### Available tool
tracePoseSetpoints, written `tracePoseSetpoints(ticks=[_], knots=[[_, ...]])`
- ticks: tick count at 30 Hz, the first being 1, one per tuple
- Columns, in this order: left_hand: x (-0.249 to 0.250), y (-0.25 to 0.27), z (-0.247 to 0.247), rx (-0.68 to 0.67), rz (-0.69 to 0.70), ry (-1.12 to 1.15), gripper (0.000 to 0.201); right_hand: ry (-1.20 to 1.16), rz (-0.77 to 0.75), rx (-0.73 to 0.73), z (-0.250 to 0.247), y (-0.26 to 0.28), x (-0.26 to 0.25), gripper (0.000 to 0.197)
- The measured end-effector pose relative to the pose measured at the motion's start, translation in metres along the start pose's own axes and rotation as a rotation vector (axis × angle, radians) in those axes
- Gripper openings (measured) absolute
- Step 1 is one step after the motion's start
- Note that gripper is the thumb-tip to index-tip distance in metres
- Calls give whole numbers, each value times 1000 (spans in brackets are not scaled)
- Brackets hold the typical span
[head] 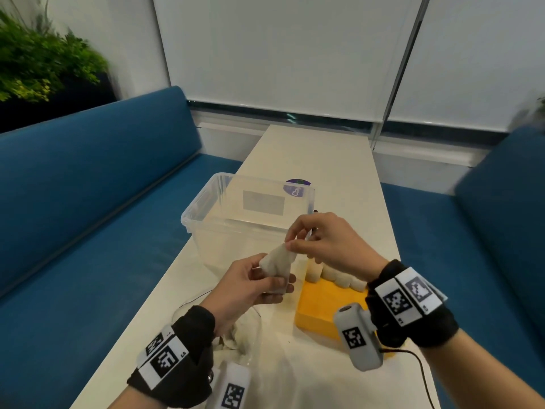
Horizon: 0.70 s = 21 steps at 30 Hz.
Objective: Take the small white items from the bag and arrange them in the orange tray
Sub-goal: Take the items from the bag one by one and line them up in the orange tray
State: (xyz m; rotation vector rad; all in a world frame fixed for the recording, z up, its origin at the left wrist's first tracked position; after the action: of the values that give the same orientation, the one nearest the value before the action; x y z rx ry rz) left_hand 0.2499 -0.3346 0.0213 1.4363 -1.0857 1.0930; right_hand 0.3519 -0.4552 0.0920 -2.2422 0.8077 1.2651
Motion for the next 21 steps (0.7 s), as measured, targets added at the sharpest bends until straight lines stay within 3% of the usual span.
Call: tracePoseSetpoints(ticks=[4,12,18,21], knots=[[4,1,1,-38,-20,132,39,-119,39,-11,-14,0,-4,7],[11,-6,11,-60,-84,307,61,-103,-55,-77,-28,1,-18,8],[15,-10,14,-42,-25,344,42,-190,-125,-59,-36,8,-22,14],[17,-12,10,43,39,244,36,-214,-152,-16,-43,12,-19,16]])
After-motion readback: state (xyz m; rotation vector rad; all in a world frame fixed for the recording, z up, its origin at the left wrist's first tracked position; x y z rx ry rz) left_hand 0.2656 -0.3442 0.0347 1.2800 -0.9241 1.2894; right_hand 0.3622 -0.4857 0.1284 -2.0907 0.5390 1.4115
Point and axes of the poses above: each hand's wrist, its own y-axis away from the middle knuckle, its own z-axis out of the palm, x = y × z, the point moved 4 cm from there along -y, towards the middle knuckle, and after that the axes turned 15 degrees about -y, right-handed, at the moved point
